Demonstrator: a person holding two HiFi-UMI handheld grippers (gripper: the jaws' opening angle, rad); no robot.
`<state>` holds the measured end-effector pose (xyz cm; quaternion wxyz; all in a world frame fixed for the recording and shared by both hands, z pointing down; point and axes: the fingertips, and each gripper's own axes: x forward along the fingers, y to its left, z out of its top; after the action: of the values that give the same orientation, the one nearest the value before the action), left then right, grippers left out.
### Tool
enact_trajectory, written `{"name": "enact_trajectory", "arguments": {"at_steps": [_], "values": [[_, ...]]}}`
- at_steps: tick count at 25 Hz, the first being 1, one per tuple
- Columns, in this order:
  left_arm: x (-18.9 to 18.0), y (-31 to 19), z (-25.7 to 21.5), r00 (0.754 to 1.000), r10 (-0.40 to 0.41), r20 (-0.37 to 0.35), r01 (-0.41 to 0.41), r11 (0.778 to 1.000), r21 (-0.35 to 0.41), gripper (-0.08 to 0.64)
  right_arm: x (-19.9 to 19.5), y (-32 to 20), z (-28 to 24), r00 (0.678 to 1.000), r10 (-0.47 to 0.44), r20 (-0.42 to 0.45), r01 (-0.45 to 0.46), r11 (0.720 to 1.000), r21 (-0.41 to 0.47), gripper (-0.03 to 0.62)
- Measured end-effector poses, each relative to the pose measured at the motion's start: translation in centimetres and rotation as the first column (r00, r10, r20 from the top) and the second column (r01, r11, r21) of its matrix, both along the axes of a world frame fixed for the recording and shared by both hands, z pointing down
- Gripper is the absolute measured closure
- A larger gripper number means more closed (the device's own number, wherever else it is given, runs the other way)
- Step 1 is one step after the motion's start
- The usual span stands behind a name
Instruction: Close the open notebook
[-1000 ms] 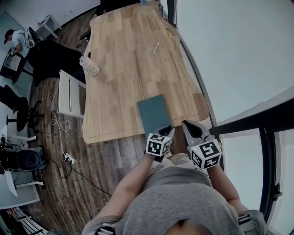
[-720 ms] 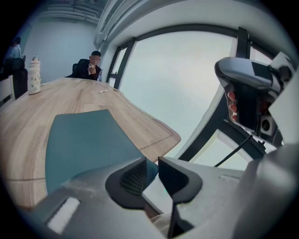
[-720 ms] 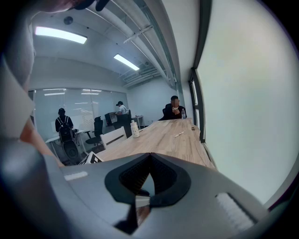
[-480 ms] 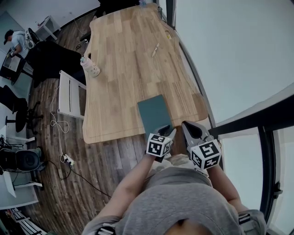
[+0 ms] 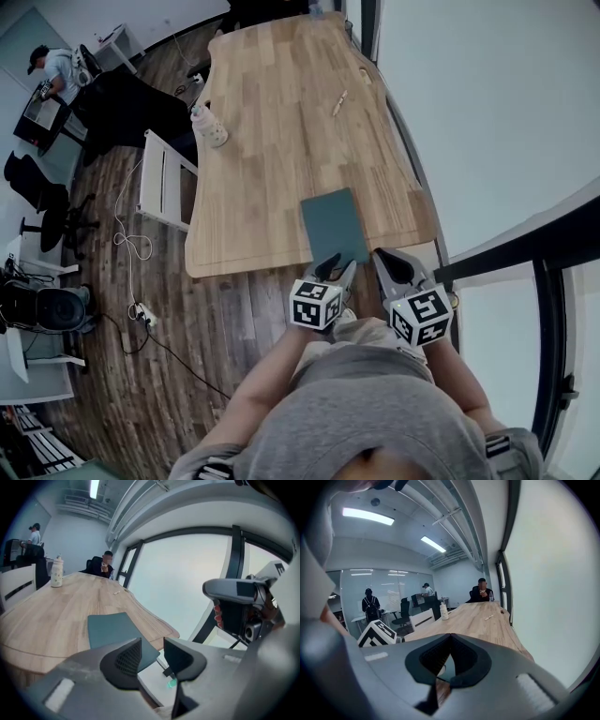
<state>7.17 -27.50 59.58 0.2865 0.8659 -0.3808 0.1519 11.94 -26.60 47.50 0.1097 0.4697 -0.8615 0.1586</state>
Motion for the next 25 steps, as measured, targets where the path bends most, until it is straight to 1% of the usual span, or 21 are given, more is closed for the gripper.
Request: {"name": "enact_trajectory", "arguments": {"at_steps": [4, 8, 13, 18, 22, 25], "values": [[-3.1, 1.6, -2.2, 0.997, -0.071, -0.001, 0.071, 0.996, 0.048, 0.422, -1.9, 1.8, -0.5, 1.000, -0.026, 0.006, 0.025, 1.000, 0.006, 0.591], [-6.0, 3.7, -4.7, 0.991, -0.130, -0.015, 0.131, 0.987, 0.092, 0.423, -3.8, 4.0, -1.0, 0.999, -0.052, 0.012, 0.052, 0.999, 0.011, 0.591], [-9.8, 7.1, -7.5, 0.977, -0.209, -0.046, 0.213, 0.967, 0.137, 0.423, -6.0, 7.1, -1.6, 0.996, -0.085, 0.018, 0.084, 0.996, 0.026, 0.591], [-13.7, 11.0, -9.3, 0.955, -0.287, -0.074, 0.295, 0.940, 0.168, 0.423, -7.9, 10.8, -1.8, 0.994, -0.104, 0.019, 0.103, 0.994, 0.035, 0.591], [-16.2, 14.6, -10.1, 0.940, -0.332, -0.081, 0.341, 0.920, 0.192, 0.462, -9.0, 14.0, -1.8, 0.994, -0.108, 0.014, 0.107, 0.994, 0.039, 0.591], [-17.3, 17.1, -10.2, 0.938, -0.340, -0.072, 0.347, 0.914, 0.211, 0.494, -9.7, 16.2, -1.8, 0.994, -0.107, 0.014, 0.107, 0.993, 0.044, 0.591]]}}
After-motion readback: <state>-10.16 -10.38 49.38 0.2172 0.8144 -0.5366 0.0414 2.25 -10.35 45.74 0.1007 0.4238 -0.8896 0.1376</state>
